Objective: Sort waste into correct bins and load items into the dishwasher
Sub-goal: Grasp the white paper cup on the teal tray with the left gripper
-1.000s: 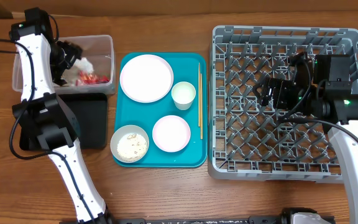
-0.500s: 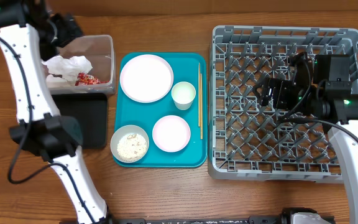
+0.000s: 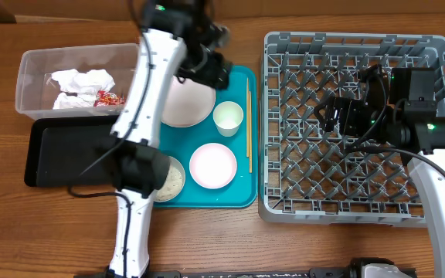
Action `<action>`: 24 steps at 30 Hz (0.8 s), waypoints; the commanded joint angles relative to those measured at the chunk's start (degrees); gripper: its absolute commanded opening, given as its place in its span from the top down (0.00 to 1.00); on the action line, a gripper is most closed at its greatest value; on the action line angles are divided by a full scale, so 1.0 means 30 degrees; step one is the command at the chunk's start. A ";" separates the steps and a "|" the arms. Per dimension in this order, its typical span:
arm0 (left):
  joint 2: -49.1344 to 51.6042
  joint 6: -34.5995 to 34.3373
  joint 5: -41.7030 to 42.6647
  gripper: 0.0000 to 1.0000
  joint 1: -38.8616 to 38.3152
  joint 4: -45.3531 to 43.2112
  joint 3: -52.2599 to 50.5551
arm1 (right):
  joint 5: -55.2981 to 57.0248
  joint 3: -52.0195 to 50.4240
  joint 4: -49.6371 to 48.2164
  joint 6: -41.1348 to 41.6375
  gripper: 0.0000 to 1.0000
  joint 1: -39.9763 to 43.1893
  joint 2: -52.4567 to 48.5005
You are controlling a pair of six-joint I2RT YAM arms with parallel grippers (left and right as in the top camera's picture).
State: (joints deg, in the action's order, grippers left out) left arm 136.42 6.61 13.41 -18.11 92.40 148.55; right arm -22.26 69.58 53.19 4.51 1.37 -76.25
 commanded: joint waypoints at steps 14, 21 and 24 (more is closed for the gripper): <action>0.2528 0.0794 -0.0306 0.43 -0.0743 0.0721 -0.1362 | -0.0117 0.0423 0.0080 0.0058 0.00 -0.0131 0.0066; 0.2528 -0.0313 -0.0291 0.69 -0.0780 -0.0525 -0.3330 | -0.0117 0.0415 0.0095 0.0058 0.00 -0.0131 -0.0015; 0.2528 -0.0532 -0.0313 0.90 -0.0780 -0.0692 -0.3483 | -0.0117 0.0415 0.0095 0.0058 0.00 -0.0131 -0.0022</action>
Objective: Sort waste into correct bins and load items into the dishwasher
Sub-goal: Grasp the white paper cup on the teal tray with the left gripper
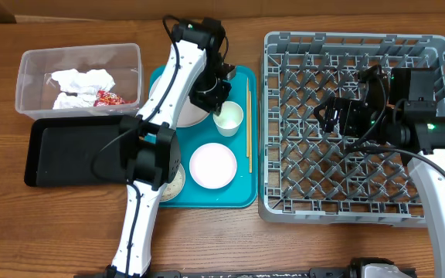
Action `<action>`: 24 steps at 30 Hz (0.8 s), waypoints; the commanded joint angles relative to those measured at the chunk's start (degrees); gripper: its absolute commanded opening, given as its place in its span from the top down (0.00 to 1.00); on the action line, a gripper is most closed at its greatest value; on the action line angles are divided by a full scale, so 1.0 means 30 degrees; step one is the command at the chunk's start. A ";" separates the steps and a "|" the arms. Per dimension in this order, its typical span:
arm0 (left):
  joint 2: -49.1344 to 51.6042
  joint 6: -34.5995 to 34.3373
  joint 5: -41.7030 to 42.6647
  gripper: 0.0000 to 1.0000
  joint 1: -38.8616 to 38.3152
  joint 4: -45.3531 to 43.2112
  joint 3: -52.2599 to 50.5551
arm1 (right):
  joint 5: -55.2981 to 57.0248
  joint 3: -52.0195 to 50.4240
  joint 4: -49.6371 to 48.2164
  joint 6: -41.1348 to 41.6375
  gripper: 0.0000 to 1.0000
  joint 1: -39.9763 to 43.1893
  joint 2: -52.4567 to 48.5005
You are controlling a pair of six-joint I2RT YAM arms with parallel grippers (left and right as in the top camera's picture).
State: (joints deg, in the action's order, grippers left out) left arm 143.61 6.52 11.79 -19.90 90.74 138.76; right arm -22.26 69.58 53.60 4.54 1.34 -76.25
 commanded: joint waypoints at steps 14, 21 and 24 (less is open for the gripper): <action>-0.1064 0.0335 1.0214 0.96 0.2470 0.2033 0.3228 | -0.6135 0.0415 -0.1275 0.0080 0.00 -0.0146 -0.0153; -0.1559 0.1333 1.7311 0.96 0.4539 0.2033 0.3198 | -0.8196 0.0255 -0.5311 0.2659 0.00 -0.1632 -0.1005; -0.1559 0.1632 1.9037 0.96 0.4634 0.2033 0.3184 | -0.8808 0.0255 -0.7176 0.2958 0.00 -0.2645 -0.1690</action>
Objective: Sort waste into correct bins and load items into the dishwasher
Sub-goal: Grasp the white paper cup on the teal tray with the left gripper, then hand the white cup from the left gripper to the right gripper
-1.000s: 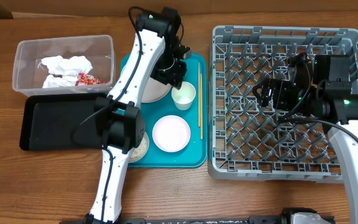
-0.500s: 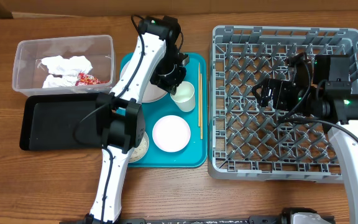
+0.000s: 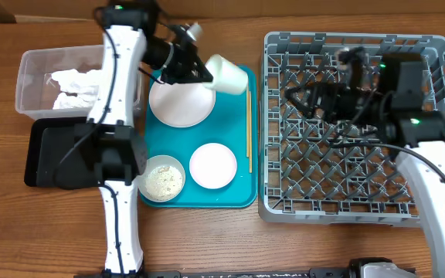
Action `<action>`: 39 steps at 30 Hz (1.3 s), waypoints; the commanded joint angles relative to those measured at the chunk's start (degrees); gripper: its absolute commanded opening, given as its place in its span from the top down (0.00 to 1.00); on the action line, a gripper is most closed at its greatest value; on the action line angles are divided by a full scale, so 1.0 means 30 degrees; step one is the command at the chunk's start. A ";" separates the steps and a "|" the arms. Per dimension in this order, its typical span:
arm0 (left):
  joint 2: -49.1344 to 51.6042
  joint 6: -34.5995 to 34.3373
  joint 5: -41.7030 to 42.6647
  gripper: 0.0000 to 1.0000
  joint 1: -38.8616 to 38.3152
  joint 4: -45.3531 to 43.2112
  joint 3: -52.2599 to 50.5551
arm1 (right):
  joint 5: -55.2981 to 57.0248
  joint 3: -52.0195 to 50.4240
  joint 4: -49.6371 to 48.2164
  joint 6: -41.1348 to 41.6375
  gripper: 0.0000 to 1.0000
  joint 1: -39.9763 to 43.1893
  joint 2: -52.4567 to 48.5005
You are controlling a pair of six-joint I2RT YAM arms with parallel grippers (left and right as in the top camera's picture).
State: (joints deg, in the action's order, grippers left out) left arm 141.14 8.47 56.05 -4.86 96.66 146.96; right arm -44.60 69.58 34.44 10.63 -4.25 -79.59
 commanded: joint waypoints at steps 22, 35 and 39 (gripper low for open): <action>-0.2645 -0.0721 0.5275 0.96 -0.1377 0.0058 0.0401 | -0.3738 0.0255 -0.6623 0.0969 0.00 -0.1195 -0.1982; -0.7869 0.2798 0.4561 0.96 -0.0233 0.0058 -0.9428 | -0.9479 0.0262 -0.8123 0.1137 0.00 0.0240 -0.1974; -0.8087 0.5727 0.8021 0.96 0.0131 0.0058 -1.2597 | -0.9748 0.0262 -0.7737 0.1494 0.00 -0.0007 -0.1974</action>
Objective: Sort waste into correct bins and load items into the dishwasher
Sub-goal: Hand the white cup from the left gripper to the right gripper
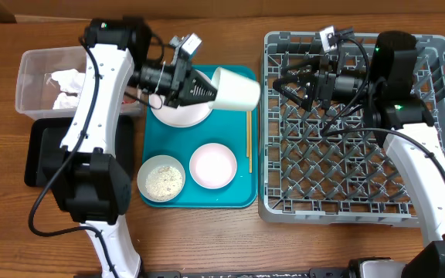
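My left gripper (207, 89) is shut on a pale green cup (236, 88), held on its side in the air above the right part of the teal tray (242, 197), mouth toward the grey dish rack (354, 205). My right gripper (280, 81) stands open at the rack's left edge, a short gap from the cup. On the tray lie a white plate (180, 114), a pink plate (212, 165), a bowl of crumbs (161, 178) and chopsticks (249, 139).
A clear bin (33, 66) with crumpled paper and a red wrapper stands at the far left. A black tray (45, 154) lies in front of it.
The left gripper has carried the cup further right and tipped it fully sideways. The right gripper has moved left to the rack's edge, close to the cup.
The cup first stood on the tray with my left arm over the white plate. Then the left gripper was down at the cup. Then it held the cup lifted and tilted, while the right arm had moved left. Now the cup hangs near the right gripper.
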Action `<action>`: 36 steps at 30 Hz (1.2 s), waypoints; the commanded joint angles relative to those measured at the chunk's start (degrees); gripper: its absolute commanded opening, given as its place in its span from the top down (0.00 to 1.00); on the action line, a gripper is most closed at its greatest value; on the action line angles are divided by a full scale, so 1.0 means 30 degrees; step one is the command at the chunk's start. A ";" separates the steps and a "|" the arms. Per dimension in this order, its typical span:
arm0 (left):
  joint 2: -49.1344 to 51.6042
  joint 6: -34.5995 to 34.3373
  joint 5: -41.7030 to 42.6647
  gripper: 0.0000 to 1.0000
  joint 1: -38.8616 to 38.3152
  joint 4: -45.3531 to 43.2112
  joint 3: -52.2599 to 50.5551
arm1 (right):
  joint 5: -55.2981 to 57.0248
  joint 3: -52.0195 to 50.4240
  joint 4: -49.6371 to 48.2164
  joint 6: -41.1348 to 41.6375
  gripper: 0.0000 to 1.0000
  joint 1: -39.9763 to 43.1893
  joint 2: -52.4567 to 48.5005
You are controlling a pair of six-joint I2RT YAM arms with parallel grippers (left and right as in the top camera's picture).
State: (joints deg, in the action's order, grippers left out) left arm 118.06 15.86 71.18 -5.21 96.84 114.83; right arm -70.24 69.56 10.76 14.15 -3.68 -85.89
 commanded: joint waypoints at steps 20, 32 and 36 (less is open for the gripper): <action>-0.0393 0.4728 0.5100 0.96 -0.0495 0.0007 -0.3694 | 0.2127 0.0262 0.0459 0.0306 0.17 -0.3279 0.0066; -0.0393 0.4736 0.5107 0.96 -0.0663 0.0000 -0.3694 | 0.2135 0.0262 0.0488 0.0299 0.31 -0.4022 0.0007; -0.0393 0.4743 0.5107 0.96 -0.0663 0.0000 -0.3694 | 0.2157 0.0262 0.0758 0.0291 0.25 -0.4022 -0.0029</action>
State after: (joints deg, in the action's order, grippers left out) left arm 118.04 27.66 84.66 -6.35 96.68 104.16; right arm -63.83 69.56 12.86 15.25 -14.57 -85.89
